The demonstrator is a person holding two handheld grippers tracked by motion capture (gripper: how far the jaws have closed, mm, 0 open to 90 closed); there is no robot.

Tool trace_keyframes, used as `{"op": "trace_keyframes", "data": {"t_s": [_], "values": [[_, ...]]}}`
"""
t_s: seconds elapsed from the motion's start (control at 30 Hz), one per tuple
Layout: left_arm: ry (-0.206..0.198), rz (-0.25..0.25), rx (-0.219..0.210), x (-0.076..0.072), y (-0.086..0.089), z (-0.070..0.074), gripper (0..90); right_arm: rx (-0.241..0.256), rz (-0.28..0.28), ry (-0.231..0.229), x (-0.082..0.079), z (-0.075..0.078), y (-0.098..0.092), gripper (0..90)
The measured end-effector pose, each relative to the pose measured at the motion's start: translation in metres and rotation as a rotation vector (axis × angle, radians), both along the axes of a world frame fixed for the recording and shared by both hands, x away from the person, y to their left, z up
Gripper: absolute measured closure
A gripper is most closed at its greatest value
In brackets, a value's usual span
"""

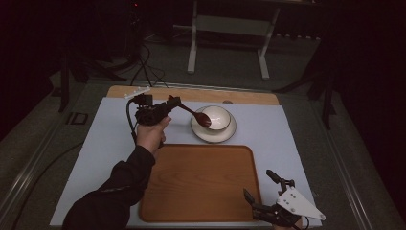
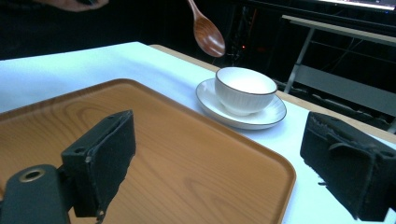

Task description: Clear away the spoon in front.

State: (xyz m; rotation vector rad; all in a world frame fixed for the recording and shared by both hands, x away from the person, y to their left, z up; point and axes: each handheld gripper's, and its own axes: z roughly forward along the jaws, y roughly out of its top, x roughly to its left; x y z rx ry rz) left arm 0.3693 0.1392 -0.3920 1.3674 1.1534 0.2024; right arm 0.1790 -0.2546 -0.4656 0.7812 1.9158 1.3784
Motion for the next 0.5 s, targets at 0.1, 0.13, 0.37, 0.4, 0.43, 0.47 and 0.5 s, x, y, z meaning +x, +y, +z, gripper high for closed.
{"op": "trace_keyframes", "data": {"t_s": [0.1, 0.13, 0.37, 0.4, 0.43, 0.47, 0.5], "values": [[-0.017, -0.027, 0.026, -0.006, 0.007, 0.012, 83.7, 0.013, 0.009, -0.003, 0.000, 0.001, -0.001, 10.3], [-0.018, -0.039, 0.036, -0.008, 0.010, 0.016, 83.7, 0.014, 0.011, -0.003, 0.000, 0.001, -0.001, 10.3], [-0.028, -0.125, 0.124, -0.021, 0.018, 0.034, 83.7, 0.025, 0.036, -0.004, 0.000, 0.001, -0.001, 10.3], [-0.028, -0.125, 0.124, -0.021, 0.018, 0.034, 83.7, 0.025, 0.036, -0.004, -0.001, 0.001, 0.000, 10.3], [-0.023, -0.168, 0.158, -0.027, 0.021, 0.040, 83.7, 0.021, 0.036, -0.003, -0.001, 0.001, 0.000, 10.3], [-0.024, -0.172, 0.168, -0.029, 0.022, 0.041, 83.7, 0.019, 0.036, -0.003, -0.001, 0.001, 0.001, 10.4], [-0.015, -0.198, 0.176, -0.030, 0.023, 0.042, 83.7, 0.017, 0.036, -0.003, -0.001, 0.001, 0.001, 10.3]]}}
